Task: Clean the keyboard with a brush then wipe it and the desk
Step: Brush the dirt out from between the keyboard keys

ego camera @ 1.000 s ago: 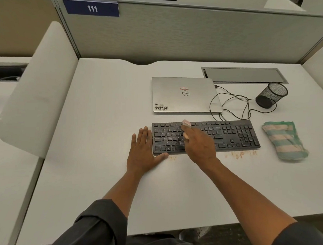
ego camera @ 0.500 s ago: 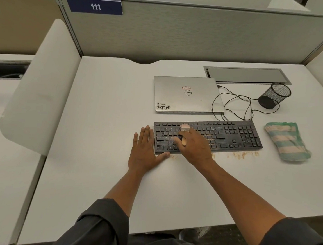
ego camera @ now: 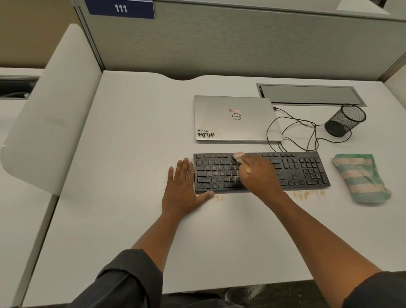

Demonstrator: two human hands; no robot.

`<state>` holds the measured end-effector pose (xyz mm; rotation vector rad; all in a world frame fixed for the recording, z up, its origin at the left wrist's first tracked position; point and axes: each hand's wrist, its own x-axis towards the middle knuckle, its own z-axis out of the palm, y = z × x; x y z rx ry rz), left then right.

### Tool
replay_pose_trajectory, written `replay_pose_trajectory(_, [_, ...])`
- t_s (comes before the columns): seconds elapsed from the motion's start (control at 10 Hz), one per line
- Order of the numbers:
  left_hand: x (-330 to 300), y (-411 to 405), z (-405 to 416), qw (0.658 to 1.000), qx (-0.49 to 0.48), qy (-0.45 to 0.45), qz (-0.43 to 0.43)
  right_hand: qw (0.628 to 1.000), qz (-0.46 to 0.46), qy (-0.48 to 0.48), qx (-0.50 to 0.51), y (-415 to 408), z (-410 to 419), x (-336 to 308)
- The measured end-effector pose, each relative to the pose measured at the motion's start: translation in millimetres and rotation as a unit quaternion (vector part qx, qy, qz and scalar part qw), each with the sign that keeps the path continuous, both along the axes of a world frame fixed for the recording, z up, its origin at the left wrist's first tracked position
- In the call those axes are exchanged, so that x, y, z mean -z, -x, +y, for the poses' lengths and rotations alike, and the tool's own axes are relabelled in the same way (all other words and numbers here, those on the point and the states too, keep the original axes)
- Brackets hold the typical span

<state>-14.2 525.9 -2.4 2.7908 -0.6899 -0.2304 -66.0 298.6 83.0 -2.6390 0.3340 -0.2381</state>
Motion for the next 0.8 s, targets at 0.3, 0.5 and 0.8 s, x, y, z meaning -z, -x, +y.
replay_pose_trajectory(0.3, [1,0,0,1.0,0.001,-0.001,0.001,0.999,0.044,-0.005,-0.022,-7,-9,-5])
replay_pose_trajectory(0.5, [1,0,0,1.0,0.001,0.002,0.001,0.999,0.035,-0.005,-0.013,-10,-4,-7])
replay_pose_trajectory(0.8, [2,0,0,1.0,0.002,0.003,-0.004,0.989,0.111,-0.093,0.033,-23,-8,-31])
